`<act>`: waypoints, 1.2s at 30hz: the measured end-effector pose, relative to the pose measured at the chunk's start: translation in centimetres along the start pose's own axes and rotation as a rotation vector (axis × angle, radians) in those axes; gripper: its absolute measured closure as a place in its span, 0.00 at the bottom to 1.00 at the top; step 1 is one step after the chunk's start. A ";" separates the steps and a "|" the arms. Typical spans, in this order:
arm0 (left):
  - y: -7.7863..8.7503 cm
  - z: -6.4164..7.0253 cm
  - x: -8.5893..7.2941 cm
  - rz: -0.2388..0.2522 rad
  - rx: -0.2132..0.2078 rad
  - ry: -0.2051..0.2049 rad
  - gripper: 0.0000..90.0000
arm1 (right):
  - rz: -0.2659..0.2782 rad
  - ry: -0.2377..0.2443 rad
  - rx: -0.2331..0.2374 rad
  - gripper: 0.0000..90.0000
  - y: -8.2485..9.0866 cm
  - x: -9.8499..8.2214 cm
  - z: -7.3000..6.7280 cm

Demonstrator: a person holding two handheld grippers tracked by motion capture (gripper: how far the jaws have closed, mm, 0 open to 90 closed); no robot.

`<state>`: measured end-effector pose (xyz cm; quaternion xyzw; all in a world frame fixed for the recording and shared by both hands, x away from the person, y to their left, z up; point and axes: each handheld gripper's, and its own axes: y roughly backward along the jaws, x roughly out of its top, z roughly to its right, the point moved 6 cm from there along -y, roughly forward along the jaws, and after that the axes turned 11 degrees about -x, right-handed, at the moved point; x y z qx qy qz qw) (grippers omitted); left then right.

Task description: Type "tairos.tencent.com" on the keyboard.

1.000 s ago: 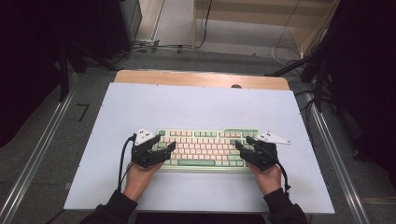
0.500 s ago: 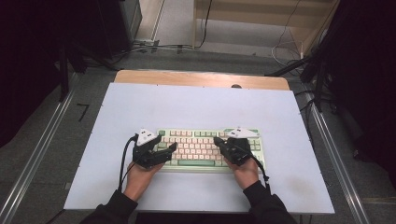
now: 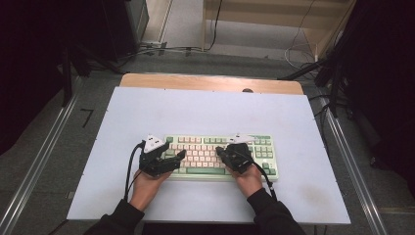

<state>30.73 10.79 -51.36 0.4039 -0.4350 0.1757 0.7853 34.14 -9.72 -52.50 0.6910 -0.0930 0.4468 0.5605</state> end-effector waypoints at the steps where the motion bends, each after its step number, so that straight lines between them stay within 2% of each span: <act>1: 0.0 0.0 0.0 -0.001 0.000 0.000 0.35 | 0.000 0.002 0.001 0.97 0.0 0.0 0.0; 7: 0.0 0.0 0.0 -0.004 0.001 -0.002 0.35 | -0.020 -0.003 0.004 0.97 -0.2 -0.1 0.0; 12: 0.0 0.0 0.0 -0.004 0.000 0.000 0.35 | 0.010 -0.021 0.022 0.97 0.5 0.3 0.0; 16: 0.0 0.0 0.0 0.000 -0.001 0.001 0.35 | 0.043 -0.029 0.038 0.83 1.3 0.8 0.1; 19: 0.0 0.0 0.0 -0.003 -0.005 0.002 0.35 | 0.064 -0.027 0.047 0.56 1.9 1.1 0.3; 20: 0.0 0.0 0.0 -0.003 -0.006 0.000 0.35 | 0.065 -0.023 0.050 0.41 2.1 1.2 0.5; 21: 0.0 0.0 0.0 -0.002 -0.006 0.001 0.35 | 0.065 -0.023 0.050 0.41 2.1 1.2 0.5; 25: 0.0 0.0 0.0 -0.001 -0.007 -0.001 0.35 | 0.068 -0.031 0.052 0.23 2.3 1.3 1.0; 28: 0.0 0.1 0.0 -0.001 -0.009 -0.003 0.35 | 0.070 -0.026 0.041 0.17 2.5 1.1 1.3; 36: -0.1 0.3 0.0 -0.003 -0.022 -0.007 0.38 | 0.088 -0.037 0.030 0.16 3.4 0.9 1.9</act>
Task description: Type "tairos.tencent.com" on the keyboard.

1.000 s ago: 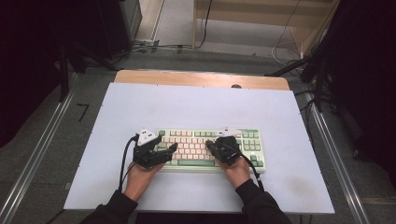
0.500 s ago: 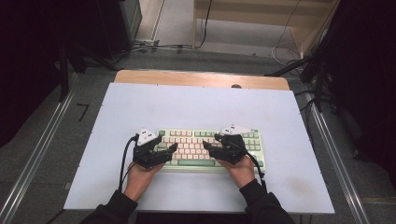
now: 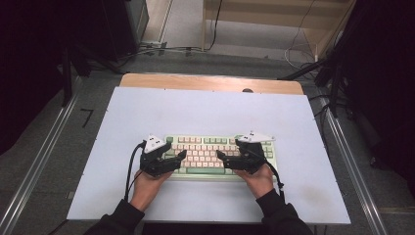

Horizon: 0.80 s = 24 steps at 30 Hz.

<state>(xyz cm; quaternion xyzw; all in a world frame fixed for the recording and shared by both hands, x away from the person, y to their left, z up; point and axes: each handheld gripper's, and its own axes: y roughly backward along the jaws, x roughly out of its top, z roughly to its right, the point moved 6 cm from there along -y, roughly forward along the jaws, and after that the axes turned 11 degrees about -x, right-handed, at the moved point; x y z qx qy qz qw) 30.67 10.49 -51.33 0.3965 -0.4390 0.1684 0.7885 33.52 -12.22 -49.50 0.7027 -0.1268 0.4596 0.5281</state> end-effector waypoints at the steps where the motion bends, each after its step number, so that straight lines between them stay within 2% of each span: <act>1: -0.1 0.0 0.0 0.000 -0.003 -0.001 0.39 | 0.000 0.000 0.000 0.16 0.1 0.0 0.1; 5: -0.1 0.3 0.1 0.007 -0.010 -0.009 0.42 | -0.013 0.004 -0.002 0.16 0.1 -0.4 0.2; 8: -0.2 0.4 0.3 0.013 -0.024 -0.010 0.49 | -0.014 0.006 -0.002 0.16 0.2 -0.4 0.3; 10: -0.3 0.6 0.4 0.015 -0.035 -0.016 0.58 | -0.010 0.003 -0.004 0.16 0.3 -0.4 0.3; 13: -0.7 0.8 0.8 0.019 -0.039 -0.028 0.78 | -0.004 -0.002 -0.006 0.16 0.4 -0.3 0.4; 14: -1.0 1.0 1.0 0.019 -0.041 -0.035 0.92 | -0.004 -0.009 -0.005 0.16 0.5 -0.3 0.5; 15: -1.2 1.1 1.2 0.015 -0.043 -0.045 0.92 | -0.004 -0.009 -0.005 0.16 0.5 -0.3 0.5; 17: -2.0 1.4 1.4 0.009 -0.046 -0.057 1.00 | -0.003 -0.011 -0.006 0.16 0.5 -0.2 0.7; 20: -3.2 2.0 1.7 -0.023 -0.057 -0.074 1.00 | -0.005 -0.015 -0.009 0.16 0.5 -0.2 0.8; 24: -4.0 2.8 1.5 -0.059 -0.062 -0.100 1.00 | -0.006 -0.016 -0.010 0.16 0.4 -0.3 0.9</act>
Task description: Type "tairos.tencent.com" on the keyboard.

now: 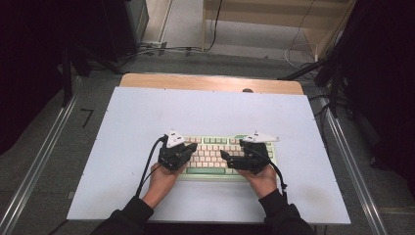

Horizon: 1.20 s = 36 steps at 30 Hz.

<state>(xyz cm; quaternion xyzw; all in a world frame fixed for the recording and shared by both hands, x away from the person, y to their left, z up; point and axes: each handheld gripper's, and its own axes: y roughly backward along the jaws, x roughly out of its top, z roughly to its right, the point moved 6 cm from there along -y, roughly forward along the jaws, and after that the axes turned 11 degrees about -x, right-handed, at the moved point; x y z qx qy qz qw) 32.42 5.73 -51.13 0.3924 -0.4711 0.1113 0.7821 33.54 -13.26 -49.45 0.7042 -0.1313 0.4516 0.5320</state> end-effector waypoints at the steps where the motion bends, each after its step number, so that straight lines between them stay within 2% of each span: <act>1: -0.1 0.1 0.0 -0.007 0.002 -0.006 1.00 | -0.003 -0.001 -0.001 0.16 0.0 0.0 0.0; 10: -0.4 0.1 -0.3 -0.034 0.012 -0.012 1.00 | -0.018 -0.003 -0.008 0.16 -0.3 -0.3 0.1; 22: -1.2 -0.3 -0.6 -0.085 0.034 0.010 1.00 | -0.015 -0.006 -0.009 0.16 -0.4 -0.3 0.2; 36: -1.3 -0.3 -0.8 -0.102 0.038 0.031 1.00 | -0.022 -0.003 -0.011 0.16 -0.4 -0.4 0.2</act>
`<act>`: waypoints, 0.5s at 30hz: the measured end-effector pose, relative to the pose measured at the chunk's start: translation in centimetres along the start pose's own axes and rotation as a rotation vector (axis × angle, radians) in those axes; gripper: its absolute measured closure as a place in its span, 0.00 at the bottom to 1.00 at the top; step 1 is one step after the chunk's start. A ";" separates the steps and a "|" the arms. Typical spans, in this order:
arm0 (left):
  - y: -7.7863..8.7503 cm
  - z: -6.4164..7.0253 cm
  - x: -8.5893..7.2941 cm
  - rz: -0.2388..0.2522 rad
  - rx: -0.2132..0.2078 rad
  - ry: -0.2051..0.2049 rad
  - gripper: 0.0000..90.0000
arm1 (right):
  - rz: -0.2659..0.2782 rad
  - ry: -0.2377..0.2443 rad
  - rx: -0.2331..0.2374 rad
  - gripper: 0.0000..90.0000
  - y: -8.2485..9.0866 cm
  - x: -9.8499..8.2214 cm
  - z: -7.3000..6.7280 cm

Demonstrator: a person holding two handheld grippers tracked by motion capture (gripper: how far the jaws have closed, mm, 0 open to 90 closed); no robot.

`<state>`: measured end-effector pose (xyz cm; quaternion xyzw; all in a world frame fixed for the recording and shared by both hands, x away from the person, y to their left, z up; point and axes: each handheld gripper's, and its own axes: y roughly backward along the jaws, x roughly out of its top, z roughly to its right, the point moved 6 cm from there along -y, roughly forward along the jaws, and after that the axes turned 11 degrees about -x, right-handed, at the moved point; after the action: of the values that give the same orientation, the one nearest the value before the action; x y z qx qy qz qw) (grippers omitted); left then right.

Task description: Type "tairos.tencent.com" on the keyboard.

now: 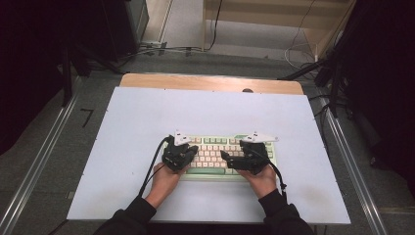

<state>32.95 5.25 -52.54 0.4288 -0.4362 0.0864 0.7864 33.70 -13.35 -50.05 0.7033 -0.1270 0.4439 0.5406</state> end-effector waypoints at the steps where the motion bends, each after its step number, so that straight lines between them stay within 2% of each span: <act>1: -0.1 0.0 -0.1 -0.010 0.002 0.000 1.00 | 0.001 0.001 -0.001 0.16 0.0 0.0 0.0; 4: -0.1 0.1 -0.1 -0.023 0.012 -0.003 1.00 | 0.001 -0.001 -0.003 0.16 -0.1 0.0 0.0; 7: 0.3 0.2 0.2 0.009 -0.016 0.004 0.98 | -0.002 0.000 -0.004 0.16 -0.2 -0.1 0.0; 8: 0.7 0.3 0.5 0.038 -0.039 0.021 0.84 | -0.001 0.001 -0.005 0.17 -0.1 -0.1 0.0; 10: 1.5 0.3 1.0 0.078 -0.037 0.029 0.67 | -0.001 -0.001 -0.007 0.17 -0.1 -0.1 0.1; 11: 1.8 0.3 1.1 0.090 -0.023 0.028 0.67 | -0.001 -0.001 -0.007 0.17 -0.1 -0.1 0.1; 12: 2.2 0.1 1.2 0.108 0.003 0.024 0.57 | -0.001 -0.003 -0.006 0.17 -0.1 -0.1 0.1; 13: 2.4 0.0 1.3 0.117 0.018 0.021 0.40 | -0.004 -0.005 -0.008 0.17 -0.1 -0.1 0.1; 14: 2.6 -0.2 1.3 0.125 0.036 0.017 0.40 | -0.004 -0.005 -0.008 0.17 -0.1 -0.1 0.1; 15: 2.8 -0.4 1.3 0.130 0.043 0.019 0.33 | -0.004 -0.003 -0.010 0.18 -0.1 -0.1 0.2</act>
<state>32.59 6.93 -49.96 0.4157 -0.4537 0.1506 0.7738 33.79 -13.47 -50.25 0.7015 -0.1284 0.4411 0.5448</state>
